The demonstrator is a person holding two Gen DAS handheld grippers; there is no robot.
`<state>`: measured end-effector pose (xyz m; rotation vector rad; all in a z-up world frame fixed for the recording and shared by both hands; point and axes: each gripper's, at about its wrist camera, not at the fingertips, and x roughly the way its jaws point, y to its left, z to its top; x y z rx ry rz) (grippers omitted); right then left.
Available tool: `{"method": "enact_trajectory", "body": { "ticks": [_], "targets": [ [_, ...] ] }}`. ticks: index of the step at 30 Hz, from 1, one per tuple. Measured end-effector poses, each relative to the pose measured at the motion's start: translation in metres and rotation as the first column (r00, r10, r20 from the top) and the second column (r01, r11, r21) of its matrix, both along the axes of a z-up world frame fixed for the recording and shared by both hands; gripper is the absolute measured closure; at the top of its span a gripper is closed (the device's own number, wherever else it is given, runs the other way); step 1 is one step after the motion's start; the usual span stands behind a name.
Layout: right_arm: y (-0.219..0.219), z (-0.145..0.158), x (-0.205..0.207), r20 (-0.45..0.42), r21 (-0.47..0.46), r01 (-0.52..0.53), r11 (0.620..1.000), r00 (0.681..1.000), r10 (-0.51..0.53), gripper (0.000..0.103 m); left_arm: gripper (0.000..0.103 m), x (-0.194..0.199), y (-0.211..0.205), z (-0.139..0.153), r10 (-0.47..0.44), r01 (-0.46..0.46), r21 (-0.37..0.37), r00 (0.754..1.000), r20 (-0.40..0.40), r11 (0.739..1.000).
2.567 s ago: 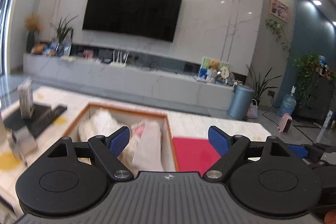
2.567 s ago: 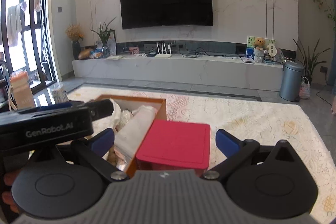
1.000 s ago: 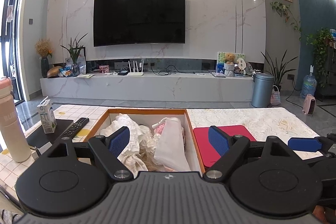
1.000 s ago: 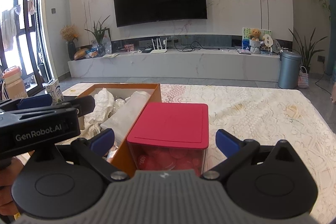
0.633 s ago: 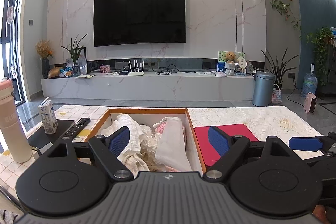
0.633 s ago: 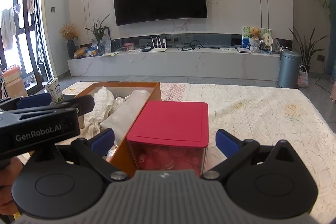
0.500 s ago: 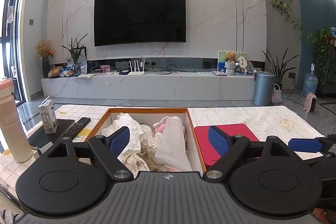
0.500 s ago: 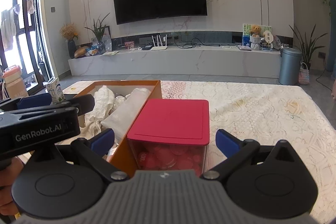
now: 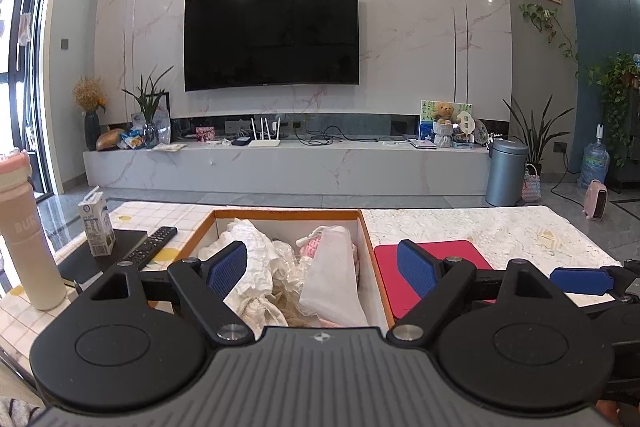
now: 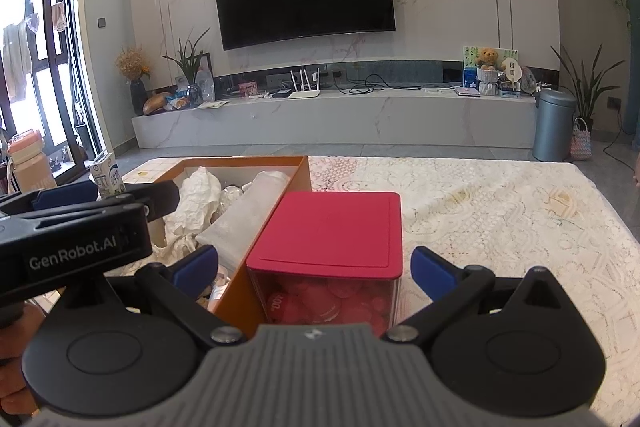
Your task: Organize soft objects
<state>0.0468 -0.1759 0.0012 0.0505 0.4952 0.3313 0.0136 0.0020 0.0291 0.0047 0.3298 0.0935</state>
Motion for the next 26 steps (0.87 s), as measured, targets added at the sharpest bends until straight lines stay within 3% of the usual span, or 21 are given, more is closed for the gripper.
{"method": "enact_trajectory", "body": {
  "ticks": [26],
  "targets": [
    [0.0046, -0.0056, 0.0045, -0.027, 0.005, -0.01, 1.0, 1.0, 0.01, 0.003, 0.004, 0.0038, -0.0028, -0.0012, 0.009, -0.008, 0.008, 1.0, -0.024, 1.0]
  ]
}}
